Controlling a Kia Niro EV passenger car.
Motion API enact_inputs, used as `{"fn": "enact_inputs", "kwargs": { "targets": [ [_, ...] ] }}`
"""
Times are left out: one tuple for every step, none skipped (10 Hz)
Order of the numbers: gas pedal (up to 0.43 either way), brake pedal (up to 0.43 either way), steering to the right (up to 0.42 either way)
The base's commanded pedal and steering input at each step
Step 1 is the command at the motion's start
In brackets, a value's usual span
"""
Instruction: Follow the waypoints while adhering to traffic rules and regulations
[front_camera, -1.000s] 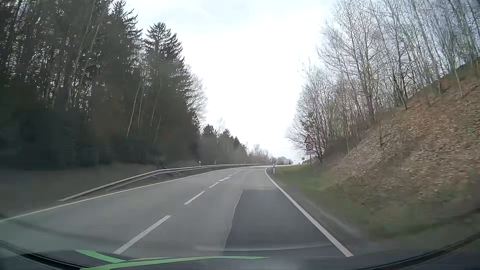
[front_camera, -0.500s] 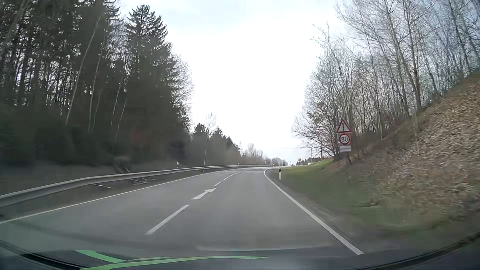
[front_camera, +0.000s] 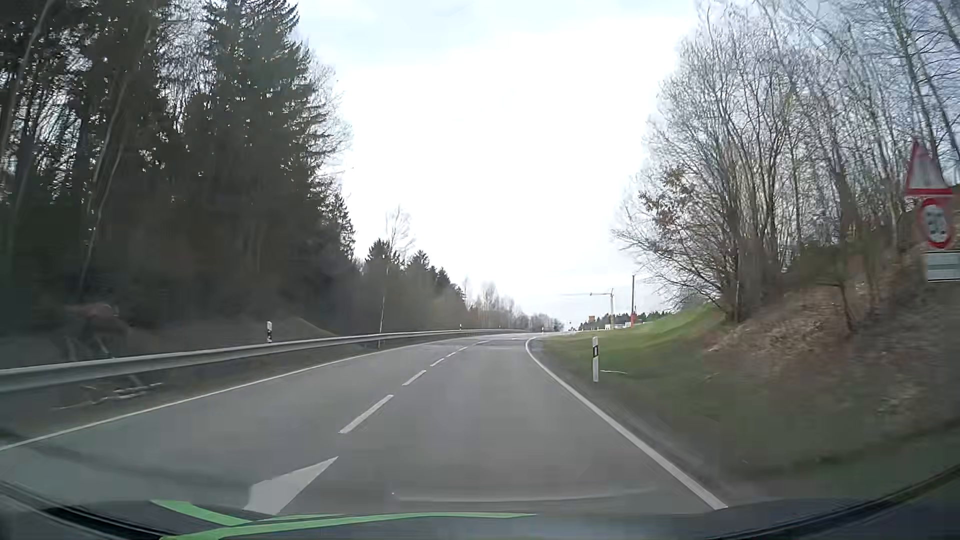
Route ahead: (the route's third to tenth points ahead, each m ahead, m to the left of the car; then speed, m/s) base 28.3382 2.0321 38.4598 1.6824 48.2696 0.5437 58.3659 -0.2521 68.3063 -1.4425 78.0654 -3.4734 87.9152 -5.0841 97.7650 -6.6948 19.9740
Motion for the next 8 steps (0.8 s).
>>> {"fn": "enact_inputs", "kwargs": {
  "targets": [
    [0.248,0.000,0.012],
    [0.248,0.000,0.012],
    [0.248,0.000,0.011],
    [0.248,0.000,0.010],
    [0.248,0.000,0.010],
    [0.248,0.000,0.010],
    [0.248,0.000,0.010],
    [0.248,0.000,0.010]
  ]
}}
